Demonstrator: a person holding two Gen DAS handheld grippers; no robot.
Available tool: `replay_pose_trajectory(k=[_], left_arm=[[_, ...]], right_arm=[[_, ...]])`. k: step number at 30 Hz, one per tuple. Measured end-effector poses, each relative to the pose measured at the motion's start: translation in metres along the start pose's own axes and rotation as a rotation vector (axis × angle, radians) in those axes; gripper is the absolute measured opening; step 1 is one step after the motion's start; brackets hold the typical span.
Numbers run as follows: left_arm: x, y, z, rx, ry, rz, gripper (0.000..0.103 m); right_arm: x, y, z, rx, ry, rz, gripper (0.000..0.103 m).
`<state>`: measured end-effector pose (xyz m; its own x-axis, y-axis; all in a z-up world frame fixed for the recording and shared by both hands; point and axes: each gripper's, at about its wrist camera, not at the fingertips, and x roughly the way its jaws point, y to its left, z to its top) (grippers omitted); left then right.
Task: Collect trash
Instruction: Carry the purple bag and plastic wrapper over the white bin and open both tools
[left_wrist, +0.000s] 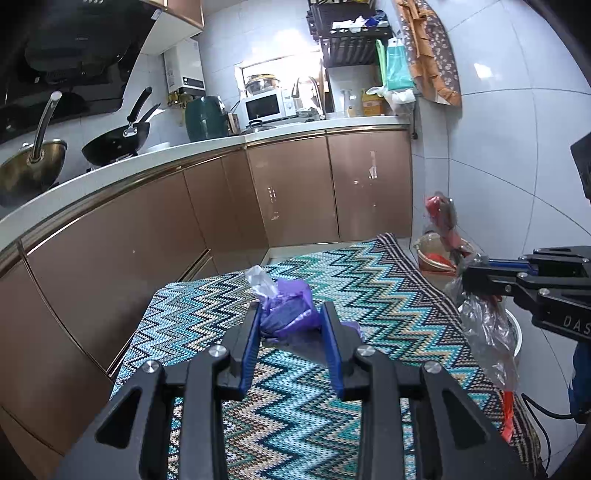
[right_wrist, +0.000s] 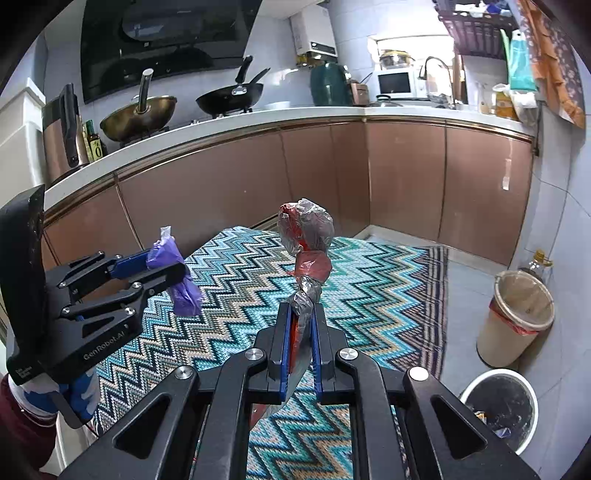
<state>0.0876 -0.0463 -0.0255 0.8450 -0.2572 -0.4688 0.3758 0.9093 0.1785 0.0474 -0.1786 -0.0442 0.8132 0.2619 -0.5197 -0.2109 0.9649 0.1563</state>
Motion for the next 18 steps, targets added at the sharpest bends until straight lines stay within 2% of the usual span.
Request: replay_pose_trajectory(k=[5, 11, 18], left_arm=[[0.0, -0.031, 0.01, 0.039, 0.003, -0.027, 0.03], [0.013, -0.086, 0.03, 0.099, 0.012, -0.093, 0.03], [0.048, -0.166, 0.051, 0.15, 0.072, -0.242, 0.03]], right_arm=[[-0.02, -0.022, -0.009, 0.039, -0.03, -0.028, 0.01], [-0.044, -0.074, -0.026, 0.12, -0.06, -0.084, 0.01], [-0.067, -0.146, -0.049, 0.219, -0.068, -0.203, 0.01]])
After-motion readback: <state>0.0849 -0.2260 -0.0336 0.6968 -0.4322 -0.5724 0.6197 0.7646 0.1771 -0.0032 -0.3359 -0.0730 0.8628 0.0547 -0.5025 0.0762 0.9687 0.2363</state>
